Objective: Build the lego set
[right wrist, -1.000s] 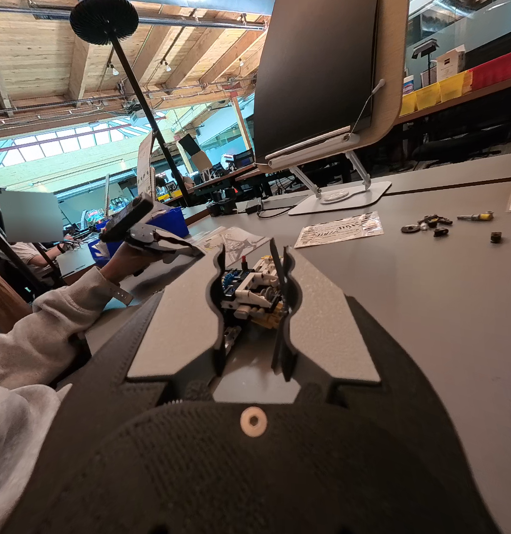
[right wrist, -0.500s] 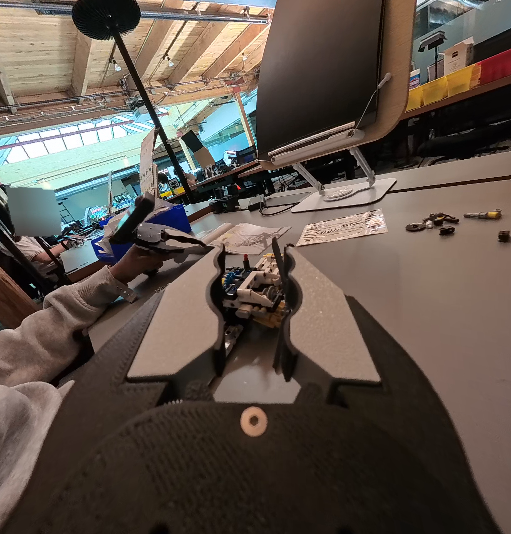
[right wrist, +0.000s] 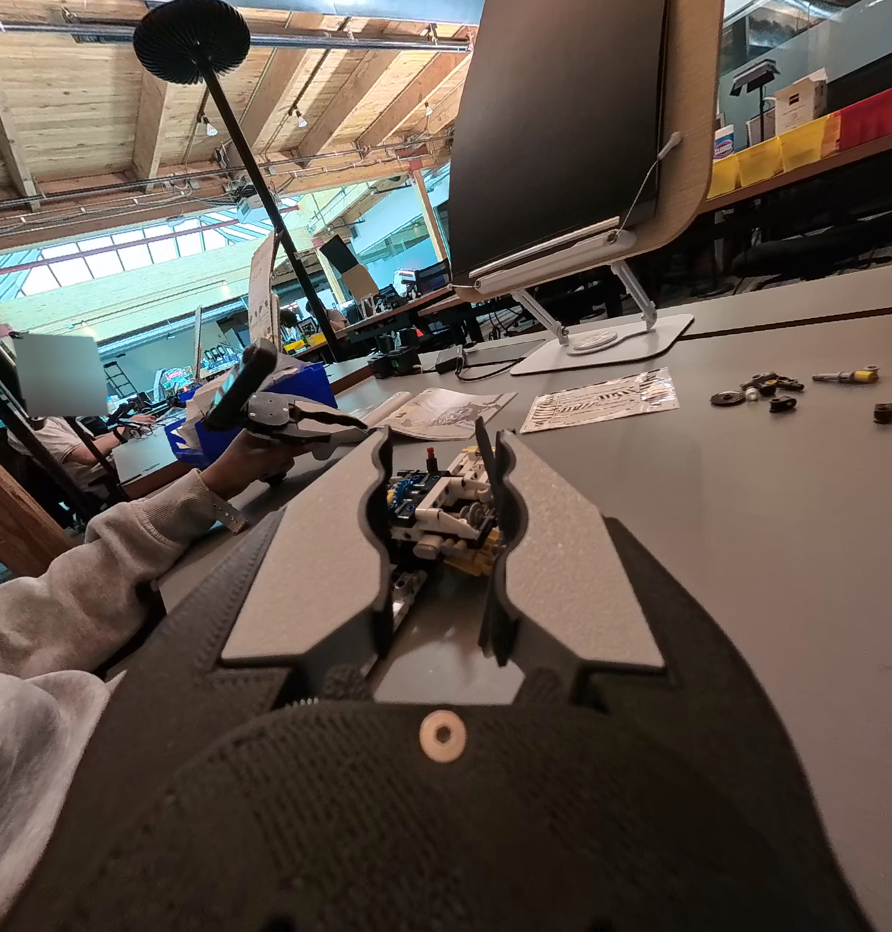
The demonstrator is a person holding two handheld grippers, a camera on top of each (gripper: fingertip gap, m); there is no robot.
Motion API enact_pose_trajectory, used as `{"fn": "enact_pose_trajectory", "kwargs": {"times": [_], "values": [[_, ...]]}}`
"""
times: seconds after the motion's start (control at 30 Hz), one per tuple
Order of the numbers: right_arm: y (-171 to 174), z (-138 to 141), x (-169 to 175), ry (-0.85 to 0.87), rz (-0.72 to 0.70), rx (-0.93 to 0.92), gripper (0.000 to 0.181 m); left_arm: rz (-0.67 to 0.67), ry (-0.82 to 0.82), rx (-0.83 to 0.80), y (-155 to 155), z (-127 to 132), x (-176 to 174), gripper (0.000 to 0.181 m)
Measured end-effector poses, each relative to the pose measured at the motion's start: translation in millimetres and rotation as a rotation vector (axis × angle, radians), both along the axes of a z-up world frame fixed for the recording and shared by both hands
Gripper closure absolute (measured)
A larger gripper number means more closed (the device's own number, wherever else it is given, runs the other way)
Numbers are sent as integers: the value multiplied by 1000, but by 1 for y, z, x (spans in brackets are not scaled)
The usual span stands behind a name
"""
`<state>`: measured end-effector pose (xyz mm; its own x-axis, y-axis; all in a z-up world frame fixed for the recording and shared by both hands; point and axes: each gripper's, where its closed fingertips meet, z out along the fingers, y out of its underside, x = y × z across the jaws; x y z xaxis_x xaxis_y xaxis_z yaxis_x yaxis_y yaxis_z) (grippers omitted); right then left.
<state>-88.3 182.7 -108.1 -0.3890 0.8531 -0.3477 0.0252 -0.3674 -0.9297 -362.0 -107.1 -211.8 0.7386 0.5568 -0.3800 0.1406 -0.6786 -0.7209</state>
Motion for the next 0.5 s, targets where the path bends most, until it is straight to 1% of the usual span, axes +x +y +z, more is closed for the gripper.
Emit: {"fn": "enact_pose_trajectory", "kwargs": {"times": [0.3, 0.5], "values": [[0, 1, 2, 9, -10, 8, 143, 22, 18, 155, -5, 23, -1, 173], [-1, 0, -1, 7, -7, 1, 144, 16, 13, 157, -4, 23, 2, 172]]}}
